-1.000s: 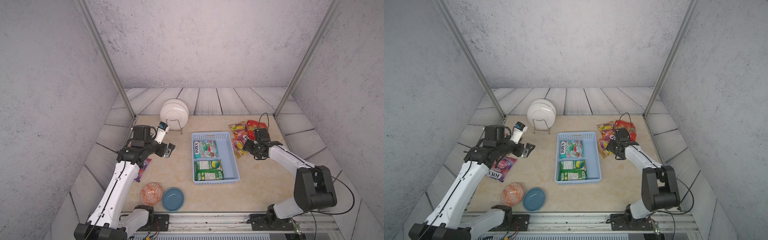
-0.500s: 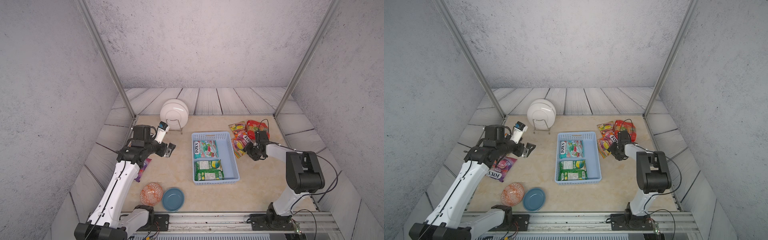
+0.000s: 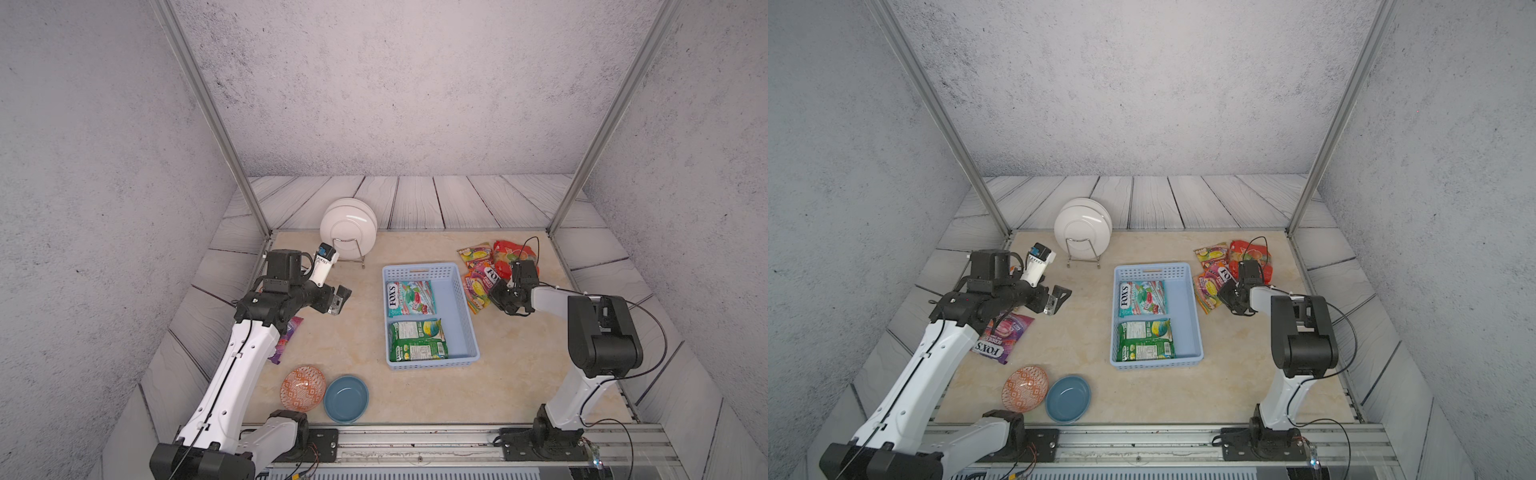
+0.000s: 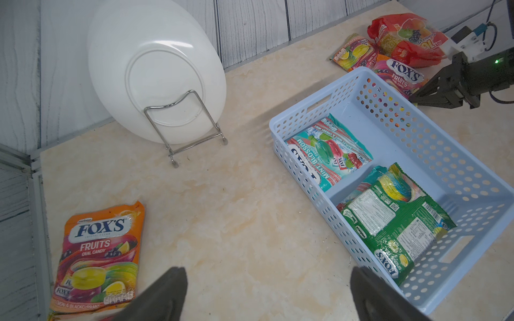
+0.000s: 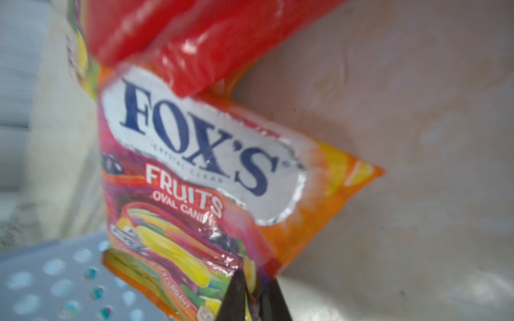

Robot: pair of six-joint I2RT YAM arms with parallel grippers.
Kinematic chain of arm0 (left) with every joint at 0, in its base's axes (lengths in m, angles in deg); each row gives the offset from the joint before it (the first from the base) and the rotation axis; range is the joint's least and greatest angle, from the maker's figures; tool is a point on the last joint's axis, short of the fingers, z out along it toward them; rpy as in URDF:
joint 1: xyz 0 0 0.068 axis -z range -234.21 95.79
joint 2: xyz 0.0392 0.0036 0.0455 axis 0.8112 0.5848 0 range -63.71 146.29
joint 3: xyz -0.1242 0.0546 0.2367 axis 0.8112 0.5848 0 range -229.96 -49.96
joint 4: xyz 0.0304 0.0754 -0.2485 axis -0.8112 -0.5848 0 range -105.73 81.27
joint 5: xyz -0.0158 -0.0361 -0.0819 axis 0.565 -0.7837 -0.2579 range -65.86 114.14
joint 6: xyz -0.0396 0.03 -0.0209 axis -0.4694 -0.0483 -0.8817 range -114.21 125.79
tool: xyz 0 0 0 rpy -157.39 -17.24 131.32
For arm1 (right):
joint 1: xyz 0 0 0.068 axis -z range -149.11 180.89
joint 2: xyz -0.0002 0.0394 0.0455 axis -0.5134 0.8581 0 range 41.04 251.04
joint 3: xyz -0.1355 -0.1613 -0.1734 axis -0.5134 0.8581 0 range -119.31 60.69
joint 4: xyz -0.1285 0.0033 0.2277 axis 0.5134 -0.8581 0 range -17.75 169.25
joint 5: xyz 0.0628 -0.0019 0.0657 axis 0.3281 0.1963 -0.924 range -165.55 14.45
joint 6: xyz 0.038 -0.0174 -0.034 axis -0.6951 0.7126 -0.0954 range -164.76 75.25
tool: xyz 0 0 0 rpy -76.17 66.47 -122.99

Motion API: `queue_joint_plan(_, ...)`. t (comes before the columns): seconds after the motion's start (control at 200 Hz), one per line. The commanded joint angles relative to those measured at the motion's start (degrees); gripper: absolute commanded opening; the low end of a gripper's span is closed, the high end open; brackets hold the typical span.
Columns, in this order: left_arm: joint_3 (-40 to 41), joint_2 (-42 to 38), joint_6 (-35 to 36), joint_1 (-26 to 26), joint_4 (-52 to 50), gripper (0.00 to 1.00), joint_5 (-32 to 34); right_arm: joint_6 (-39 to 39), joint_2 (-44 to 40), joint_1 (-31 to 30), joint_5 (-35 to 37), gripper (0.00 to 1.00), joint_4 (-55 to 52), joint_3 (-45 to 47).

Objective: Put the candies in the basket
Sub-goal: Pick up the candy at the center of the board.

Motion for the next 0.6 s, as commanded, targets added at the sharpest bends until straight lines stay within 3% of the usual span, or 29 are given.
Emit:
queue_joint_plan(0.0,-0.15,0.26,-0.25,-0.43,-0.06,0.99,-0.36,2.69,-1.15,-0.01,-0.32,0.0,-1.6,-1.21)
queue_joint_plan(0.595,-0.38,0.18,-0.77,-0.37,0.01,0.98,-1.41,18.37,-23.04,-0.21,4.77,0.0,-20.64,-8.07)
